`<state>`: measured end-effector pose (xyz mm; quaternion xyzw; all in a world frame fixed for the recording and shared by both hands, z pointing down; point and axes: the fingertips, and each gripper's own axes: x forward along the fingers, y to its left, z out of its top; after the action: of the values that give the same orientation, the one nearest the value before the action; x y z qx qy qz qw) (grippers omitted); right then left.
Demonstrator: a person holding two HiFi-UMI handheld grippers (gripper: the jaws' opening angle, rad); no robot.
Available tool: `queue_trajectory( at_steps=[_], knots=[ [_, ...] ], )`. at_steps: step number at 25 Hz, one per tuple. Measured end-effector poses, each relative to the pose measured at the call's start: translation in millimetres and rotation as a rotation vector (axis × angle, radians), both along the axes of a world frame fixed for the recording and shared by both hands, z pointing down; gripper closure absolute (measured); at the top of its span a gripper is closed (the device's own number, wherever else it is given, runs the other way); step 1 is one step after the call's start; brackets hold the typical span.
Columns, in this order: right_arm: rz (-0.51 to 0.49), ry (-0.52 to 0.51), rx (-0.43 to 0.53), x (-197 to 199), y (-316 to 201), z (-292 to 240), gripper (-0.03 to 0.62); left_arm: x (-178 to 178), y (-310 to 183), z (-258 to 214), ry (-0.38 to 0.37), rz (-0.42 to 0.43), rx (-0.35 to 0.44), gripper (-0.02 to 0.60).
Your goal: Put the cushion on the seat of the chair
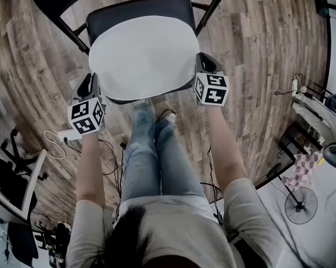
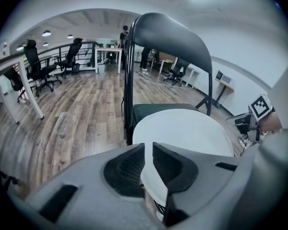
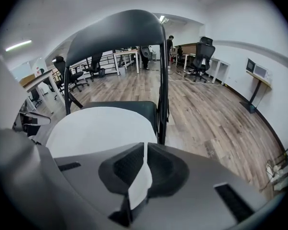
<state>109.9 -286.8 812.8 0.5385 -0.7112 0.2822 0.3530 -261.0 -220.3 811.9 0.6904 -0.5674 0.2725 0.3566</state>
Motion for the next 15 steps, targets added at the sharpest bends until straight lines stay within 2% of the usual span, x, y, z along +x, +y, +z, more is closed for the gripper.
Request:
queue_trajectory(
  at_steps=[1,3,7,15],
  knots=[
    [-0.005,-0.010,0.009,-4,1,-4,0.569,1,0,-4,-0.015,0.010,0.010,0.548],
    [-0.020,-0.026,0.024,-10,2,-11,0.574,6,0,-13,-0.030,0.032,0.029,0.563],
    [-0.048,-0.054,0.062,-20,6,-28,0.574,16,0,-31,-0.031,0.041,0.072,0.570],
    [-0.070,-0.092,0.132,-27,21,-74,0.574,28,15,-78,-0.001,-0.013,0.144,0.569]
  ],
)
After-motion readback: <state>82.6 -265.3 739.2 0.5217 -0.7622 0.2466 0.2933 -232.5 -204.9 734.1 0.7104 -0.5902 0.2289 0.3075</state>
